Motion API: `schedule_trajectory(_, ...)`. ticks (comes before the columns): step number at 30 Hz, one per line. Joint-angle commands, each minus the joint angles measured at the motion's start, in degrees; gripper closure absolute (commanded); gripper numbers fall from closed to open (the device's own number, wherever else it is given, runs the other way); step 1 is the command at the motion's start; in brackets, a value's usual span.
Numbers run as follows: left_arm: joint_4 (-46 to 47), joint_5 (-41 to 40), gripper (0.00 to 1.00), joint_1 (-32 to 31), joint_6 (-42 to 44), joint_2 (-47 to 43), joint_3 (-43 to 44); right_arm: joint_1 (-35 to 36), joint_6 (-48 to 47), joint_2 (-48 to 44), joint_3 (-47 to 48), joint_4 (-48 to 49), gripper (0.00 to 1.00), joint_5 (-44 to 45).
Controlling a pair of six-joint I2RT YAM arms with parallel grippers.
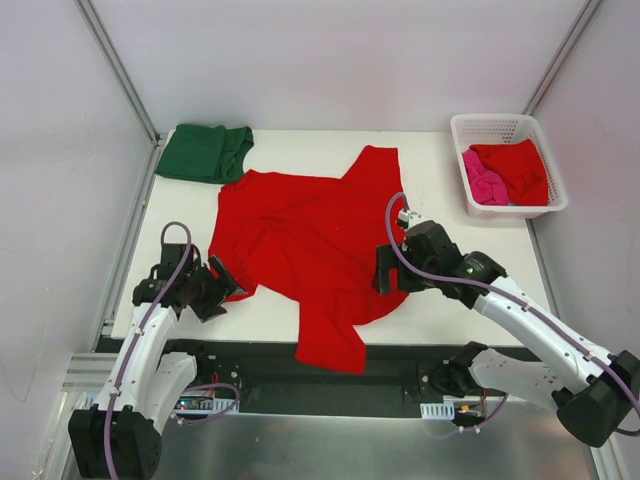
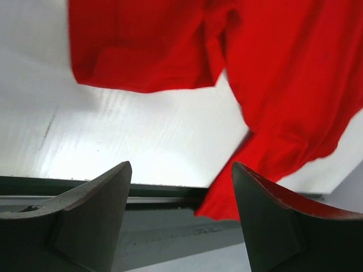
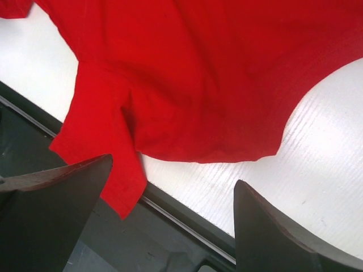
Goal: Fold and stack the t-shirts
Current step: Flatten the tshirt out
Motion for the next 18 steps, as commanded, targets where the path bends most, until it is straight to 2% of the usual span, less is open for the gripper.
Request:
schedule_trajectory(1,1.4,-8.7,0.29,0.1,-5.9,-0.2,-0.9,0.0,0.4,0.4,1.3,2.1,0.06,-2.9)
schedule_trajectory(5,1.7,-20.4,0.28,0.1,-5.6,-0.6,-0.3,0.0,0.7,1.3,1.3,2.9,0.06,-4.0)
schedule_trajectory(8,2.0,-25.2,0.27,0.1,-5.4,0.8,1.1,0.0,0.8,2.4,1.4,3.6,0.06,-5.1)
schedule_trajectory(14,5.8,-28.0,0.26,0.1,-5.4,2.9,-0.1,0.0,0.1,4.8,2.5,4.3,0.06,-6.6)
schedule_trajectory(18,11.7,-25.8,0.31,0.1,-2.8,4.9,-2.7,0.0,0.0,5.4,2.4,4.6,0.06,-6.6)
